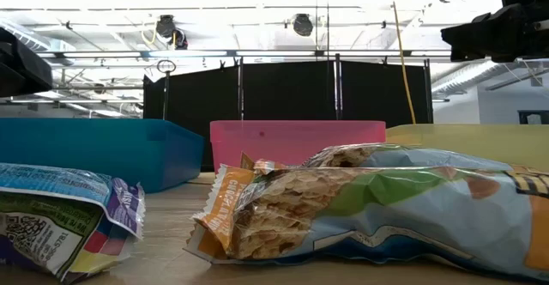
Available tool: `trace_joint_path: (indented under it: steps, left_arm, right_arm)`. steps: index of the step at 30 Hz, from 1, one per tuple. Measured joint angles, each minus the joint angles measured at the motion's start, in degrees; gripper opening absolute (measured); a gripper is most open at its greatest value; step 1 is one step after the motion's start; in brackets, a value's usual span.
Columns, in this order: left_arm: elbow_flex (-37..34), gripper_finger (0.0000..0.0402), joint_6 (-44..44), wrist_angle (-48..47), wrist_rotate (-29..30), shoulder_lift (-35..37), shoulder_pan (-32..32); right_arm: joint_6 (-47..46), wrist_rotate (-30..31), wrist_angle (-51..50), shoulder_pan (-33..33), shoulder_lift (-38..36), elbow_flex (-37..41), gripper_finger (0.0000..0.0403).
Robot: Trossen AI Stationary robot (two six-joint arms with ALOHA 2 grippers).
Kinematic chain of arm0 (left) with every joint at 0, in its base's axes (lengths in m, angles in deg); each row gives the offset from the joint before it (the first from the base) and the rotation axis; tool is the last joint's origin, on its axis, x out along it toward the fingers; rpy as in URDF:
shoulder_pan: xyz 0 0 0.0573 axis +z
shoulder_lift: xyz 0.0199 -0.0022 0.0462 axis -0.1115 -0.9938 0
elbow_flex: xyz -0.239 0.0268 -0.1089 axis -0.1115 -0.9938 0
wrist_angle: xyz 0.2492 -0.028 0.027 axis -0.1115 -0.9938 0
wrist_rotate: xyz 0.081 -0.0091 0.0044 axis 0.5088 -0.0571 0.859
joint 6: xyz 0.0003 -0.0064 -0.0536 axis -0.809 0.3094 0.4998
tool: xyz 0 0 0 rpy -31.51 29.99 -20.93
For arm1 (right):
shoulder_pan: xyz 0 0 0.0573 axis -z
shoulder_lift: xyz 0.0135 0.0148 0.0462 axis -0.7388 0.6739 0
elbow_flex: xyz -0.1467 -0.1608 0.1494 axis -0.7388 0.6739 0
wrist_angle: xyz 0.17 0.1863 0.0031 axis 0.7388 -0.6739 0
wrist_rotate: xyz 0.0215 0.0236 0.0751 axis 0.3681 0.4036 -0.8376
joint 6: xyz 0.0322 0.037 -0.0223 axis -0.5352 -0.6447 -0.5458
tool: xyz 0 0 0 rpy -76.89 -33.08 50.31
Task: Pick and place Granola Bars by type
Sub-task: Put the blue granola bar into the blue bin
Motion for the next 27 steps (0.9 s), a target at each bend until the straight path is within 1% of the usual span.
trace_joint_path:
  steps: [4,7,11,15,16,19,20,22,25,27]
  left_arm:
    - [0.04,0.0282,0.12,0.06,1.17,-0.52,0.19]
    - [-0.17,0.0247,0.98,-0.42,1.06,-0.04,0.48]
    - [-0.29,0.0164,1.67,-1.40,-0.15,0.03,1.13]
    - [-0.37,0.0063,-3.15,-2.52,0.60,0.04,1.49]
    - [-0.13,0.0043,-4.45,-3.05,0.58,0.37,1.58]
    - [0.78,0.0039,-6.85,-5.98,0.81,2.06,1.87]
    - [0.80,0.0038,-7.22,-7.36,2.28,2.98,1.90]
    - [1.35,0.0041,-8.07,-10.95,6.42,5.53,2.34]
    - [4.13,0.0050,-8.63,-16.93,13.12,12.07,2.31]
    - [5.76,0.0044,-6.85,-24.98,19.41,16.37,1.64]
  right_arm:
    - [0.07,0.00,0.02,-0.02,0.00,0.00,0.0000]
    - [0.09,-0.19,0.00,-0.01,0.00,0.00,0.0000]
    - [0.09,-2.66,0.02,0.00,0.00,0.00,0.0000]
    - [0.50,-2.85,0.30,-0.01,-0.01,0.00,0.0000]
    - [0.87,-2.83,0.52,-0.01,-0.01,0.00,0.0000]
    - [1.63,-2.81,0.54,0.00,-0.02,0.00,0.0000]
    - [1.92,-2.82,0.54,0.00,0.00,0.00,0.0000]
    - [2.62,-2.86,0.68,0.00,0.00,0.00,0.0000]
    - [3.35,-2.86,0.91,0.00,0.00,0.03,0.0000]
    - [3.83,-2.84,0.94,0.00,-0.02,0.03,0.0000]
